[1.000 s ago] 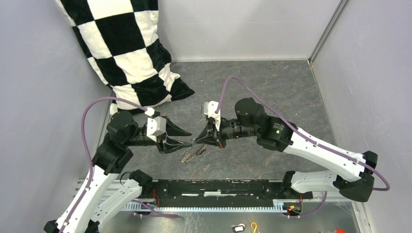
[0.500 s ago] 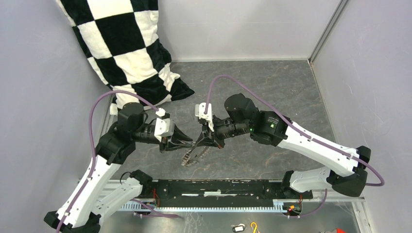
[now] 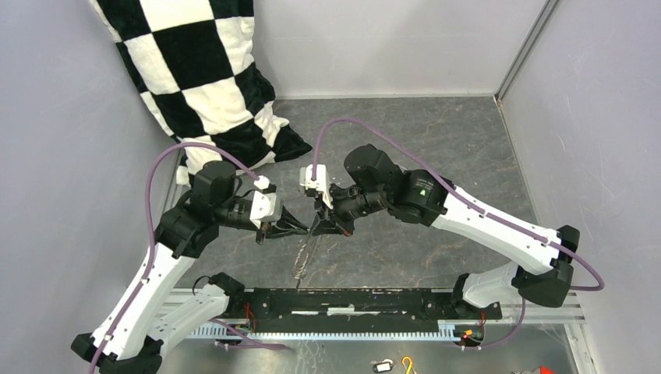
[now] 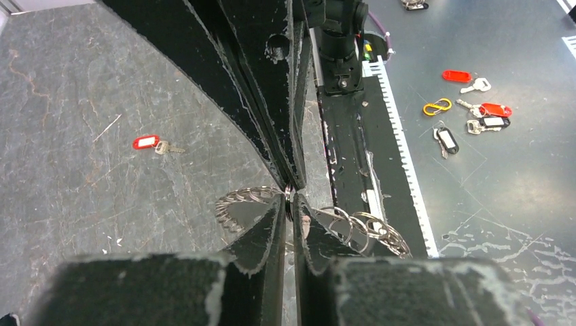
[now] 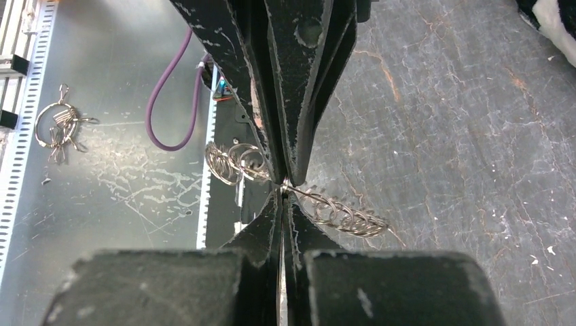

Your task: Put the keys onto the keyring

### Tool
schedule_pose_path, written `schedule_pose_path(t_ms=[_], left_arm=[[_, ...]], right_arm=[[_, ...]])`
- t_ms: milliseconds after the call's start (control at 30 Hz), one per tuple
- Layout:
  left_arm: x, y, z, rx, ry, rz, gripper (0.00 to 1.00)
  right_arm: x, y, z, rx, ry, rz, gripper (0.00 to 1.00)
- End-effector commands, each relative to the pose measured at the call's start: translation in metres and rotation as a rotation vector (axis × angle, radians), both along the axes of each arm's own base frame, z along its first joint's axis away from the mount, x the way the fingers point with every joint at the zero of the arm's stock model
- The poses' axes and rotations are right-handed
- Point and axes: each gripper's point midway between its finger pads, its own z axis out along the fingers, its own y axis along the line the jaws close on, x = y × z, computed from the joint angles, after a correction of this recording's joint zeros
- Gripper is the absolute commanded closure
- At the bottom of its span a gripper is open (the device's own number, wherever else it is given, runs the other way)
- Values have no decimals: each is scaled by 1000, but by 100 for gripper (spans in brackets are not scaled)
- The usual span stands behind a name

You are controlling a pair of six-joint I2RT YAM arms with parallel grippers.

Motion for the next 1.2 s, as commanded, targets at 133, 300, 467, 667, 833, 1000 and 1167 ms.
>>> schedule_pose_path(t_ms=[133, 300, 467, 667, 833, 1000, 1167], left_arm=[[-7, 2, 7, 14, -102, -88, 98], [-7, 1, 2, 22, -102, -107, 98], [0, -1, -2, 33, -88, -94, 98], [-11, -6, 28, -90, -138, -126, 98], [-31, -9, 73, -256, -140, -186, 98], [-36, -11, 100, -311, -80, -196, 98], [-37, -12, 114, -351, -79, -206, 98]], right_arm=[[-1, 8, 35, 67, -29, 32, 99], [-1, 11, 44, 103, -20, 15, 99], [-1, 10, 58, 166, -25, -4, 82], [17, -14, 66, 233, -135, -127, 52], [14, -40, 77, 418, -211, -171, 46], [-4, -51, 103, 654, -254, -126, 45], [-17, -49, 116, 824, -238, -71, 47]])
